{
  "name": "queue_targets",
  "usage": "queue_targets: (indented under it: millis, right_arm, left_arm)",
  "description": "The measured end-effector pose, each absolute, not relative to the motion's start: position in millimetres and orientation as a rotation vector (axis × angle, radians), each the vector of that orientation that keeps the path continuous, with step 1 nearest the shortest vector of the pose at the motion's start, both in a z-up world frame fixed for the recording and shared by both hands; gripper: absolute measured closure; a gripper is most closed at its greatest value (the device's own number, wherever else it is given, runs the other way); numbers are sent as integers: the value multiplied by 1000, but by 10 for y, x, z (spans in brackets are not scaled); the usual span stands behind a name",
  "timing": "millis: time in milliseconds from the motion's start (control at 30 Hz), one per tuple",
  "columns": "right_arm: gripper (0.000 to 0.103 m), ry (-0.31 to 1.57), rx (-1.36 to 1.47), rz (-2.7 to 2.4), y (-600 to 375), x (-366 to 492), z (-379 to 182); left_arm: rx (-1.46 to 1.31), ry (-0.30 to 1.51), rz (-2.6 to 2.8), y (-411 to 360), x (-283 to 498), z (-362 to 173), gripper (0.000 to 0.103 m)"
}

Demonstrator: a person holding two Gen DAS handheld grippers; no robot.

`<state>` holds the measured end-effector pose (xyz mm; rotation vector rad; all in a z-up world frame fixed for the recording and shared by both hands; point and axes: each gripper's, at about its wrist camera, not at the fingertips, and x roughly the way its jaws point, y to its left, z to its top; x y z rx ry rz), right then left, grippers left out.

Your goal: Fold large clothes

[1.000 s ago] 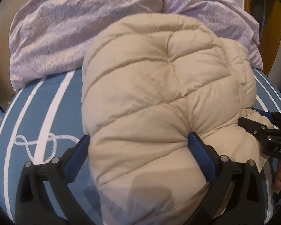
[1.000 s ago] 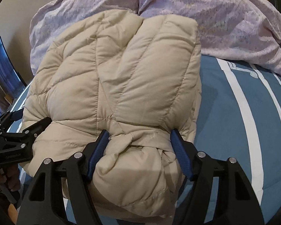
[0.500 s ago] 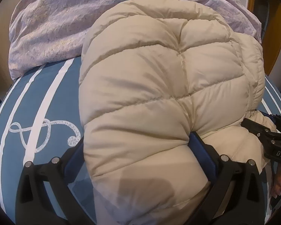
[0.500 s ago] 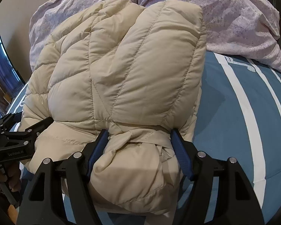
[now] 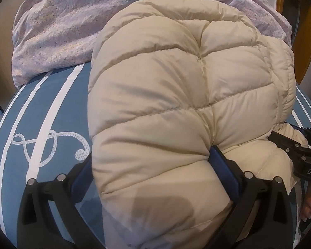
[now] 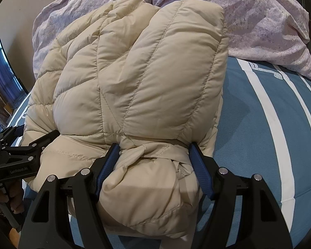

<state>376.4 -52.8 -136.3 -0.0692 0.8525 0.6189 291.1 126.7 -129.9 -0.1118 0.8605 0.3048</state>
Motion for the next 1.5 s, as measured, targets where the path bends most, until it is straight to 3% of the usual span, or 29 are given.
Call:
queue_targets:
  millis: [433,633,800,1367,1467,1500]
  right_arm:
    - [34,853,-36,629,-590,3753,-1288]
    - [36,750,158,676,-854,3845,-776]
    - [36,736,162,635,-724,4093,-659]
    - [41,835,98,518,-574,4454,-1083]
    - [30,823,126,516,-645,4356,-1008]
    - [19,819,138,518,-683,4316,-984]
  left_arm:
    - [-105,844,311,1237,2869,-1281,2]
    - [-59,774,319,1216,2754,-975,2]
    - [-107,710,367,1355,2844,-695,2]
    - [-119,727,412,1489,3209,-824,2]
    - [-116,713,398,1468,3152,-791,2]
    - [-116,706,393,1455,3108,-767,2]
